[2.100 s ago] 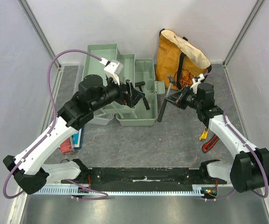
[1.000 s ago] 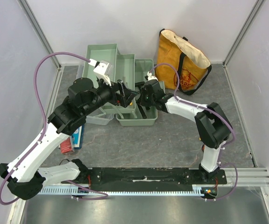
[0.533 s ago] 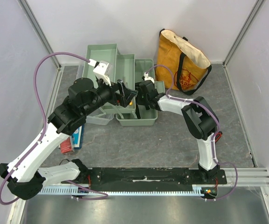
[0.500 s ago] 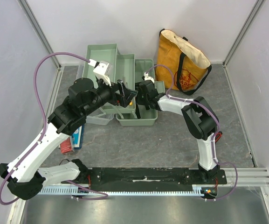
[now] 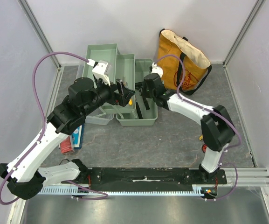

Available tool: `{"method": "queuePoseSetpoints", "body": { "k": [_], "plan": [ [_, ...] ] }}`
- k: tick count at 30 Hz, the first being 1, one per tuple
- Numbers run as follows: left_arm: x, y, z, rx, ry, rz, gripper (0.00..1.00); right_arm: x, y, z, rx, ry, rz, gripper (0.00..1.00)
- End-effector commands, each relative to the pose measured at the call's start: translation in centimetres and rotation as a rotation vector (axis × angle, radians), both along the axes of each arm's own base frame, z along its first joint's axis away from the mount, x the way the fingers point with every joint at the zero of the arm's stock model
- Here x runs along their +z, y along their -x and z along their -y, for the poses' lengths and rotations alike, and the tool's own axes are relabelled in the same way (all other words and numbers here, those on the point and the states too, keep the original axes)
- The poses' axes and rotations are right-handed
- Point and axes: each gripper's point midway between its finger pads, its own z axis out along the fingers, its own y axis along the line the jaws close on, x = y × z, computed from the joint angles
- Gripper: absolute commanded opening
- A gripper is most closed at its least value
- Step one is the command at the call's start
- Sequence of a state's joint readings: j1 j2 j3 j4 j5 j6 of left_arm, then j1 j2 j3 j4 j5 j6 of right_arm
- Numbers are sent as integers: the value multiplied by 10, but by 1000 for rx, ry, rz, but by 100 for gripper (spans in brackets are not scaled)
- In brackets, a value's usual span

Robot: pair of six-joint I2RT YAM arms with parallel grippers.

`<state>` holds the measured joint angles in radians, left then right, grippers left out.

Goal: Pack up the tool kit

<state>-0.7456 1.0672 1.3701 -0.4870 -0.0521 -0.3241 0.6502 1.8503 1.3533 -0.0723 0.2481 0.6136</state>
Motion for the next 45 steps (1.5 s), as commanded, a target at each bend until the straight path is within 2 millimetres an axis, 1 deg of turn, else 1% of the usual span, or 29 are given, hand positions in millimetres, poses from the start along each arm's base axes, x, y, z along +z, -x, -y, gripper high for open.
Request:
{"method": "queuePoseSetpoints", "body": {
  "k": [1, 2, 4, 5, 6, 7, 8, 9, 10, 13, 14, 15, 16, 18, 20, 25, 27, 28, 29, 32, 35, 36, 41, 45],
  "plan": [
    [18, -1, -6, 27, 29, 28, 90, 54, 11, 35, -92, 42, 96, 30],
    [18, -1, -6, 28, 27, 27, 90, 63, 14, 43, -107, 54, 109, 28],
    [16, -2, -6, 31, 24, 26, 90, 78, 23, 65, -165, 92, 129, 28],
    [16, -2, -6, 30, 23, 25, 90, 83, 28, 79, -204, 117, 138, 29],
    [16, -1, -6, 29, 23, 27, 90, 86, 32, 94, -257, 148, 146, 32],
    [15, -1, -6, 28, 22, 26, 90, 88, 36, 111, -305, 184, 150, 37],
    [14, -2, -5, 26, 19, 22, 90, 86, 40, 130, -360, 225, 148, 45],
    [13, -1, -4, 22, 18, 21, 90, 86, 41, 149, -420, 245, 143, 60],
    [13, -2, -4, 20, 19, 21, 90, 83, 44, 167, -461, 259, 127, 67],
    [14, 0, -2, 7, 21, 20, 90, 59, 48, 218, -559, 245, 35, 83],
    [14, 0, -2, 5, 22, 20, 90, 48, 50, 235, -593, 236, 0, 89],
    [14, 0, -1, 5, 21, 19, 90, 41, 53, 249, -623, 228, -27, 97],
    [14, 0, -1, 3, 20, 19, 90, 30, 58, 263, -658, 231, -53, 98],
    [13, -1, 0, -1, 18, 17, 90, 19, 69, 287, -732, 245, -72, 98],
    [12, 0, 1, -5, 18, 13, 90, 8, 78, 302, -787, 255, -90, 98],
    [8, 0, 7, -30, 16, -2, 90, -32, 105, 355, -978, 246, -230, 98],
    [7, 0, 11, -41, 20, -15, 90, -47, 118, 377, -1060, 230, -281, 98],
    [9, 4, 16, -78, 27, -19, 90, -55, 126, 389, -1107, 208, -306, 98],
    [5, 5, 20, -97, 22, -35, 90, -62, 133, 399, -1144, 182, -327, 98],
    [4, 5, 24, -111, 23, -57, 89, -77, 143, 411, -1191, 77, -380, 98],
    [2, 4, 28, -118, 25, -67, 89, -89, 149, 410, -1198, -20, -403, 98],
    [3, 5, 29, -124, 26, -69, 89, -95, 154, 408, -1199, -40, -415, 98],
    [-3, 3, 32, -129, 21, -80, 89, -109, 176, 414, -1242, -96, -437, 98],
    [-9, 0, 35, -130, 6, -89, 89, -118, 192, 416, -1259, -83, -468, 98]
  ]
}}
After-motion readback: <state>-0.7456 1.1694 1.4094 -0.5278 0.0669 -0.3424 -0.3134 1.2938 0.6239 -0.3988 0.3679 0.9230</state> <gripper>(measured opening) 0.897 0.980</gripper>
